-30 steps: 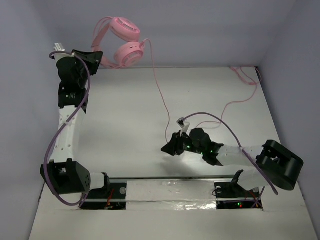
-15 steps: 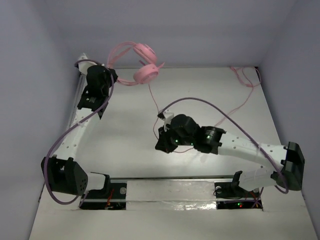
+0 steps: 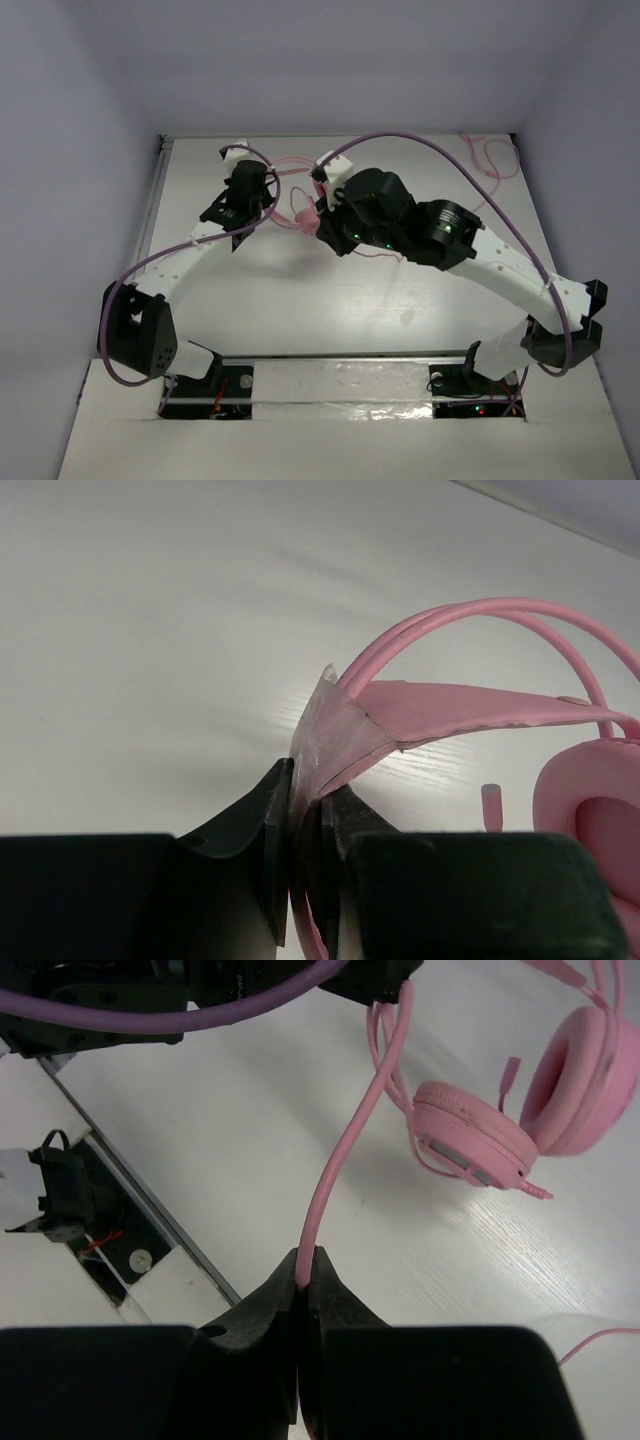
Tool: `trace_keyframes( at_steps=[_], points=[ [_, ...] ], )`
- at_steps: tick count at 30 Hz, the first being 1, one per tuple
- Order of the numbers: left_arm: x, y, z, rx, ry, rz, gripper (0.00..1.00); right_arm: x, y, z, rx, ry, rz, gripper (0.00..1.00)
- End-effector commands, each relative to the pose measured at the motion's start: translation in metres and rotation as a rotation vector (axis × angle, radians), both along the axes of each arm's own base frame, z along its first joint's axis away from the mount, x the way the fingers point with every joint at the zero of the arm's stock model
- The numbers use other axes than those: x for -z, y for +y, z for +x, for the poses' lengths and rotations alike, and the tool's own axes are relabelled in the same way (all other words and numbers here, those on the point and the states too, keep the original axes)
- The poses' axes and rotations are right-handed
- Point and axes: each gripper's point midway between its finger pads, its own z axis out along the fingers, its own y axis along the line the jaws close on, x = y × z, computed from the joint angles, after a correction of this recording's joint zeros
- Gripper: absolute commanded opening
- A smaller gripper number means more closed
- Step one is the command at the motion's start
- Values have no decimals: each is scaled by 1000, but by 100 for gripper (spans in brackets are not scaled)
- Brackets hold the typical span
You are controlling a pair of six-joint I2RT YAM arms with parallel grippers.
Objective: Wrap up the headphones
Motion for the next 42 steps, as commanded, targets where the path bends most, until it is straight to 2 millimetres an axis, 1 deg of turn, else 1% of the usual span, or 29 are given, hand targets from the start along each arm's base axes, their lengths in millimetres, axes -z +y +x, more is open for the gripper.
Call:
trace_keyframes(
  at_steps=[1,3,4,7,9,10,12,13,15,16,17,19,21,23,25,26,27,28,29,30,31,33,34,36,37,38,39,40,42],
  points=[
    [-67,-9,16,15,-205,-99,0,11,7,-12,-116,25,-86,4],
    [-76,-16,18,61,-219,-93,0,11,10,-11,-121,8,-67,4],
    [-85,-30,19,133,-232,-118,0,9,9,-9,-122,-10,-65,4],
    [-91,-56,13,273,-238,-176,0,2,8,15,-49,-36,-39,3],
    [-93,-62,4,313,-238,-181,0,-4,-2,39,16,-50,-11,2],
    [-84,-67,-3,366,-220,-172,0,-7,-7,48,31,-50,9,2],
    [-83,-68,-14,396,-211,-172,0,-11,-25,74,110,-56,31,2],
    [-71,-73,-23,445,-180,-177,0,-9,-30,80,131,-60,24,2],
    [-69,-73,-32,477,-176,-165,0,-9,-39,93,165,-72,24,2],
    [-61,-75,-39,507,-149,-160,0,-5,-40,95,172,-74,14,2],
    [-59,-77,-43,521,-143,-152,0,-5,-45,100,195,-80,12,2],
    [-60,-79,-53,558,-141,-154,0,-7,-56,109,236,-97,19,3],
    [-61,-82,-59,597,-140,-149,0,-1,-64,118,272,-97,18,2],
    [-63,-84,-65,624,-130,-153,0,7,-71,124,306,-101,9,2],
    [-75,-90,-70,656,-150,-181,0,12,-74,124,324,-104,18,3],
    [-79,-92,-72,671,-158,-192,0,4,-79,126,346,-129,54,3],
    [-84,-94,-73,683,-165,-201,0,17,-85,128,368,-120,41,4],
    [-91,-96,-74,707,-173,-216,0,20,-87,128,378,-122,47,4],
    [-95,-99,-75,721,-177,-223,0,15,-93,130,399,-136,70,4],
    [-98,-99,-74,727,-180,-231,0,24,-99,132,422,-132,64,4],
    [-99,-104,-79,758,-159,-252,0,23,-103,134,449,-145,69,5],
    [-103,-98,-76,760,-157,-281,0,14,-113,135,486,-177,104,7],
    [-108,-99,-79,791,-164,-303,0,23,-120,138,519,-173,94,7],
    [-111,-96,-78,789,-162,-337,0,15,-124,134,533,-194,142,8],
    [-116,-90,-76,788,-169,-350,0,15,-130,135,560,-193,162,13],
    [-118,-87,-74,780,-172,-357,0,24,-132,133,564,-184,160,17],
    [-121,-85,-73,776,-170,-373,0,23,-131,132,563,-191,182,19],
    [-131,-85,-73,796,-195,-401,0,26,-131,128,555,-182,200,23],
    [-135,-88,-74,825,-194,-429,0,32,-128,126,541,-170,210,31]
  ],
)
